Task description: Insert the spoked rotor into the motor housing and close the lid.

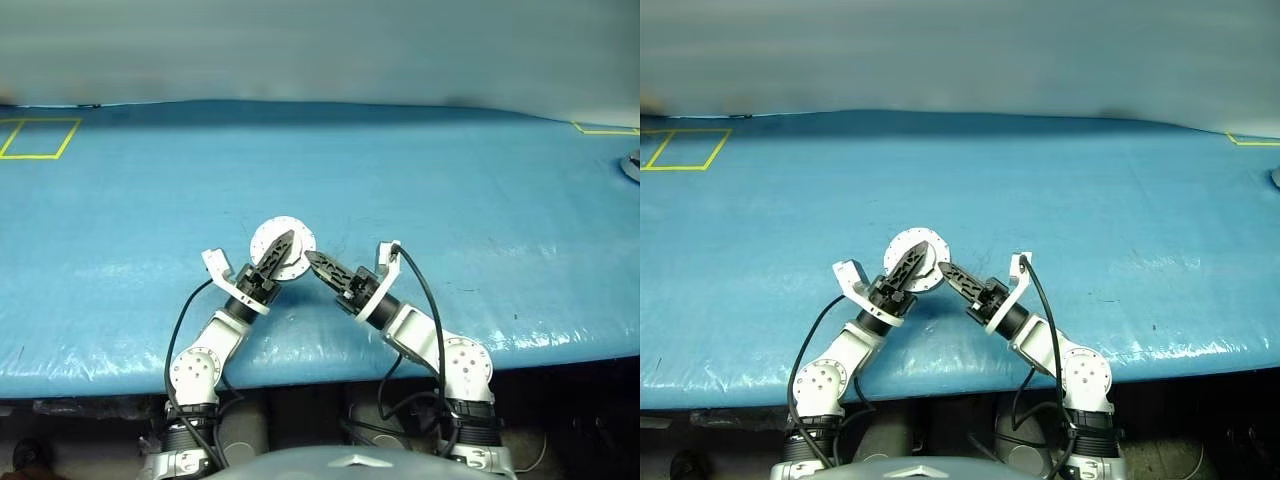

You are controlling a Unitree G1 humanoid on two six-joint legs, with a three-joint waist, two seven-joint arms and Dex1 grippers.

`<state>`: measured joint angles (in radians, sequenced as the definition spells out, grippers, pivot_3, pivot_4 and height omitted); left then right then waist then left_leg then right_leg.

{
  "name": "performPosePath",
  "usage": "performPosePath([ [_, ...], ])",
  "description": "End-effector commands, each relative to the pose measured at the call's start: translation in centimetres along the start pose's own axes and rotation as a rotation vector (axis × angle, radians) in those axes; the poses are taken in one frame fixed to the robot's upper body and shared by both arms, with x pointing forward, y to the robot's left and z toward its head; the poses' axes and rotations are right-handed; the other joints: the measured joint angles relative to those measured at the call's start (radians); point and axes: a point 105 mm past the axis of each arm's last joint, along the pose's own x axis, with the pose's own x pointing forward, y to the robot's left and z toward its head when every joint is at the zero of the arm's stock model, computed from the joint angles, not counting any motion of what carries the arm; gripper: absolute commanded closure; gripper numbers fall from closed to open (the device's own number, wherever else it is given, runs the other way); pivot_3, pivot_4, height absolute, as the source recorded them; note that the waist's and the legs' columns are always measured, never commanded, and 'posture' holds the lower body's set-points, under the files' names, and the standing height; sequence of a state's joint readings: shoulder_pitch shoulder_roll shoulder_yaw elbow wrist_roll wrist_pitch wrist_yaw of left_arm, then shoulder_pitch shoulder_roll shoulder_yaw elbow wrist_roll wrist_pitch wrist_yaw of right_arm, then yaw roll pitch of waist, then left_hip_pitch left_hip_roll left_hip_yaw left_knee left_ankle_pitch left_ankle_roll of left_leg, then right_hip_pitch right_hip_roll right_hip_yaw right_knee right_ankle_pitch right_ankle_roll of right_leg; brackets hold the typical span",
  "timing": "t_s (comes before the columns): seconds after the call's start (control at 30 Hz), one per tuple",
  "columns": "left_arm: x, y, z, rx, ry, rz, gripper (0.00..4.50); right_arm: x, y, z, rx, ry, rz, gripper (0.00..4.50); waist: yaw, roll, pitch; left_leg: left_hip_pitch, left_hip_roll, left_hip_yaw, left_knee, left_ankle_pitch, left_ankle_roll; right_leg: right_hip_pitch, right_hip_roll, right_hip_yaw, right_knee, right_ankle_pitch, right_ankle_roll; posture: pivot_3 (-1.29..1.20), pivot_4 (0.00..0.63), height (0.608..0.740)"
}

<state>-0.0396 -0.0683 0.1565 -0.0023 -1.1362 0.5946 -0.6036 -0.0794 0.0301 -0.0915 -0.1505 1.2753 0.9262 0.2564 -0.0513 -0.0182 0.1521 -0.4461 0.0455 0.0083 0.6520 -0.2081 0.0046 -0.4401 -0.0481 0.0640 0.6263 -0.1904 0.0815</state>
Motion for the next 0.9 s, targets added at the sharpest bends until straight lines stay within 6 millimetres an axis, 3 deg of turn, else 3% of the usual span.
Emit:
performPosePath([
  [0.03,0.8,-0.5,-0.1,-0.013,-0.077,-0.011,1.92,0.7,1.7,0.8,-0.089,-0.033,0.056,3.36,0.0,0.0,0.0,0.0,0.0,0.0,0.0,0.0,0.0,0.0,0.0,0.0,0.0,0.0,0.0,0.0,0.15,0.74],
  [0.1,0.8,0.2,0.0,0.012,-0.081,0.044,1.92,0.8,1.1,1.4,-0.131,-0.076,0.021,3.36,0.001,0.0,0.0,0.0,0.0,0.0,0.0,0.0,0.0,0.0,0.0,0.0,0.0,0.0,0.0,0.0,0.15,0.74],
  [0.23,0.5,0.6,0.5,0.034,-0.105,0.076,1.92,0.8,-0.5,3.0,-0.234,-0.152,-0.096,1.98,0.001,0.0,0.0,0.0,0.0,0.0,0.001,0.0,0.0,0.001,0.0,0.0,0.0,0.0,0.0,0.0,0.15,0.74],
  [0.33,0.1,1.4,1.6,0.044,-0.177,0.135,1.92,0.5,-2.4,5.7,-0.38,-0.303,-0.291,1.03,0.001,0.0,0.0,0.0,0.0,0.0,0.001,0.0,0.0,0.001,0.001,0.0,0.0,0.0,0.0,0.0,0.15,0.74],
  [0.47,-0.8,3.0,4.0,0.107,-0.32,0.251,1.92,-0.1,-3.6,7.5,-0.494,-0.428,-0.417,1.03,0.003,0.0,0.0,0.0,0.0,-0.001,0.001,0.0,0.0,0.001,0.002,0.0,0.0,0.0,0.0,0.0,0.15,0.74],
  [0.63,-2.8,3.3,11.2,0.178,-0.655,0.347,1.92,-0.1,-3.5,7.2,-0.545,-0.412,-0.395,1.03,0.003,-0.001,0.0,0.001,0.001,-0.002,0.001,0.001,-0.001,0.001,0.003,0.001,0.001,0.003,-0.003,0.0,0.15,0.74],
  [0.73,-4.5,5.8,14.9,0.272,-0.734,0.622,1.92,-0.7,-3.6,8.1,-0.594,-0.474,-0.438,1.03,0.016,-0.001,0.0,0.001,0.001,-0.004,0.001,0.002,-0.002,0.002,0.005,0.001,0.001,0.003,-0.003,0.0,0.15,0.74],
  [0.9,-5.6,8.1,16.9,0.315,-0.734,0.836,1.92,-0.6,-3.5,8.3,-0.601,-0.501,-0.43,1.03,0.02,-0.002,-0.001,0.008,-0.001,-0.006,0.002,0.002,-0.002,0.013,0.005,0.001,-0.002,0.002,-0.002,0.0,0.15,0.74],
])
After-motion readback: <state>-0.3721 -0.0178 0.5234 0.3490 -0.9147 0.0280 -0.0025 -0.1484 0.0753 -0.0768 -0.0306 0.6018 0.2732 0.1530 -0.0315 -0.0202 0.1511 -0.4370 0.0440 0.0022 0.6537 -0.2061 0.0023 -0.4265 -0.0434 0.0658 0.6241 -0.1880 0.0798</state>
